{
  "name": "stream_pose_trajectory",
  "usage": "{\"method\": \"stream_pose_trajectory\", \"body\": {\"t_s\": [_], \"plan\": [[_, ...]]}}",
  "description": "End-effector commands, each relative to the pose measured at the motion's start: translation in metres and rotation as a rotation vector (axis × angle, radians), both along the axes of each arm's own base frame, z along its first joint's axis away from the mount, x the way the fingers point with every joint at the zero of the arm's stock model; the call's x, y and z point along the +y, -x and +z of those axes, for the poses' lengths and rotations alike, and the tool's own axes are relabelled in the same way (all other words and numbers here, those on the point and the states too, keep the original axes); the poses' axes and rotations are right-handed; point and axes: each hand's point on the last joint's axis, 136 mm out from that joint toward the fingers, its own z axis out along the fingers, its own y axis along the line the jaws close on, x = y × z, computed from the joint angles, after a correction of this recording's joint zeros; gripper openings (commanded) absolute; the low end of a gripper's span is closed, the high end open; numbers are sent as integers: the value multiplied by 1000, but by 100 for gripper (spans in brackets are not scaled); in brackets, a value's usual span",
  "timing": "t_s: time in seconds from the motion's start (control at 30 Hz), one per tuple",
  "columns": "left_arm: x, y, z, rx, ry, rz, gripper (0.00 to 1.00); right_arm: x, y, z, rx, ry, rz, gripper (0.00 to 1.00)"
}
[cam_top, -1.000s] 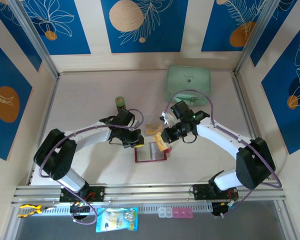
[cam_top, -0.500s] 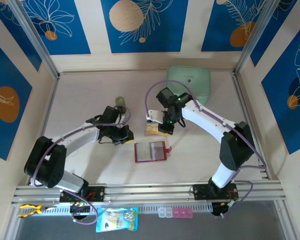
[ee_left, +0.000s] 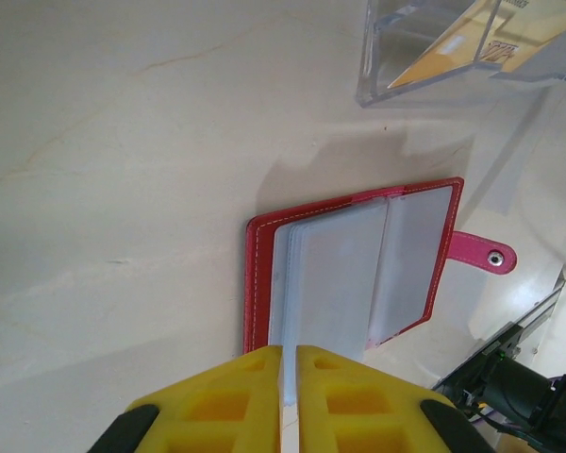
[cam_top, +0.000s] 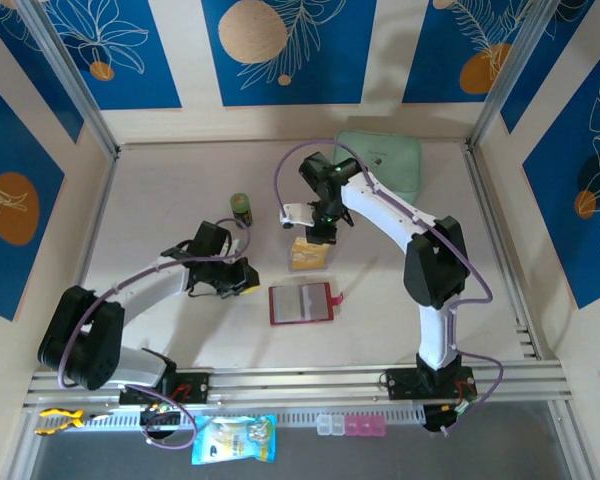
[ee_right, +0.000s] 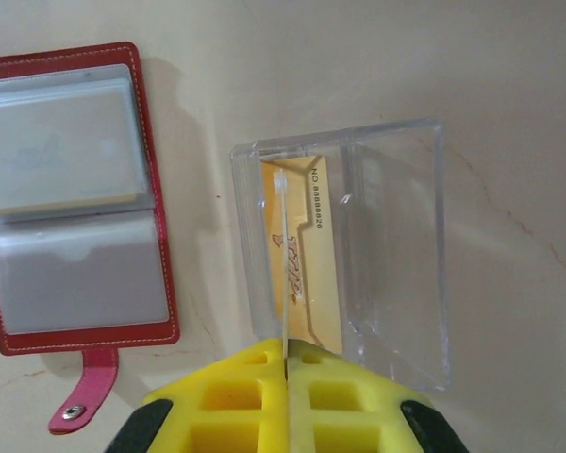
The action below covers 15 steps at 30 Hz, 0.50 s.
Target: Take the credit cards out of the card holder
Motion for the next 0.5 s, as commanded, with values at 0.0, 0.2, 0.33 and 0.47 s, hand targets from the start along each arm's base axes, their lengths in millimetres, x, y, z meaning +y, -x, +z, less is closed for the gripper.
{"method": "stream_pose_trajectory", "body": {"t_s": [0.0,0.2,0.33,0.47], "plan": [[2,0,5,-4,26,12,12,2,2,1,43,-13,32,0],[3,3,2,5,22,16,12,5,-2,-12,68,-7,42,0],[3,4,0,10,23,18,12,6,-2,-24,95,3,39,0],[3,4,-1,15,26,19,12,9,0,-33,120,4,34,1]]}}
